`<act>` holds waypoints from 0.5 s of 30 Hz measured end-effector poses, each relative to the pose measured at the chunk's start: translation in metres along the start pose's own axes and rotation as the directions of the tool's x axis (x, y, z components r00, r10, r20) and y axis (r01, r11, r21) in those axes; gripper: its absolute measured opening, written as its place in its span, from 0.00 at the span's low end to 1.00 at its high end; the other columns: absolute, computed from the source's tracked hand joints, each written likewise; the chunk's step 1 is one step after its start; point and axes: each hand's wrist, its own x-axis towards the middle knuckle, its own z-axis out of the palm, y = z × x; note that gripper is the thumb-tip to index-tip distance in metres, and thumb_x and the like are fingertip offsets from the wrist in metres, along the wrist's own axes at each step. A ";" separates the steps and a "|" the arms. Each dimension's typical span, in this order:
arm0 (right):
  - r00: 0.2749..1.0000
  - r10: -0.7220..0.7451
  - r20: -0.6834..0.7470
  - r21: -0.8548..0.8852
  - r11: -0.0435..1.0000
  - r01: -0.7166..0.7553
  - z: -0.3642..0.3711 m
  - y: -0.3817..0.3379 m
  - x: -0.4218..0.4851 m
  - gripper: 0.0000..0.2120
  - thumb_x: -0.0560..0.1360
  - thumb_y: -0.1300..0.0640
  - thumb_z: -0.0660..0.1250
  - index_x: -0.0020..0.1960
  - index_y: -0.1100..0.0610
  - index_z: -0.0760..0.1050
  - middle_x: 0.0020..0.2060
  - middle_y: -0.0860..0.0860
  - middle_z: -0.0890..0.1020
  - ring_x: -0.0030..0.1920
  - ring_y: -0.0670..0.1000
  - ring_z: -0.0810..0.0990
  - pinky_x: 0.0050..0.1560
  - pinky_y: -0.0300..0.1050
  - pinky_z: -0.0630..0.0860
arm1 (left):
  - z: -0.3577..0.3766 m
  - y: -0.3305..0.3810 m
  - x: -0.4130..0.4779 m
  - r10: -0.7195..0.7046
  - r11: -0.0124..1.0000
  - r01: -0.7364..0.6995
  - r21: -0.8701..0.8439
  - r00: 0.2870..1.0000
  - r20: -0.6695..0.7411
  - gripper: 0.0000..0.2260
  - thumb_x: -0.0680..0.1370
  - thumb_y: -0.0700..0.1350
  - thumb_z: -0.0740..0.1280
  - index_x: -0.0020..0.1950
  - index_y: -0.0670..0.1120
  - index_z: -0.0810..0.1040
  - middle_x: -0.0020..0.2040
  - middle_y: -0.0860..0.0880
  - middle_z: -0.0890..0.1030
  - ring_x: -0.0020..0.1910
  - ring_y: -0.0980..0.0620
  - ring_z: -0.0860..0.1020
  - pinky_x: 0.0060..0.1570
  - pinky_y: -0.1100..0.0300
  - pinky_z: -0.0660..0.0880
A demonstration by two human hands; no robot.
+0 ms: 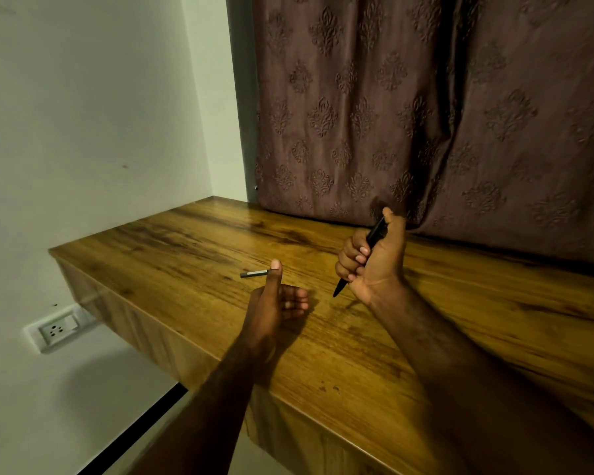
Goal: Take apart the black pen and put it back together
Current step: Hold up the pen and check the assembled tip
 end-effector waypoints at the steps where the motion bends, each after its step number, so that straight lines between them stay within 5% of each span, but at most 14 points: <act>1: 1.000 -0.001 0.000 -0.012 1.000 0.001 0.000 0.000 0.000 0.29 0.73 0.36 0.51 0.22 0.55 0.57 0.16 0.49 0.58 0.18 0.48 0.51 0.24 0.34 0.51 | 0.000 0.000 0.000 0.001 1.000 -0.001 0.006 1.000 0.006 0.36 0.70 0.69 0.56 0.42 0.36 0.82 0.43 0.36 0.84 0.43 0.40 0.82 0.51 0.48 0.78; 15: 1.000 -0.003 0.000 -0.057 0.998 0.003 0.002 0.001 -0.001 0.29 0.74 0.37 0.51 0.22 0.55 0.57 0.16 0.49 0.57 0.17 0.48 0.51 0.25 0.36 0.49 | 0.001 0.002 -0.001 0.018 0.999 -0.018 0.029 1.000 0.000 0.35 0.70 0.69 0.55 0.41 0.38 0.82 0.42 0.36 0.84 0.42 0.41 0.82 0.46 0.52 0.77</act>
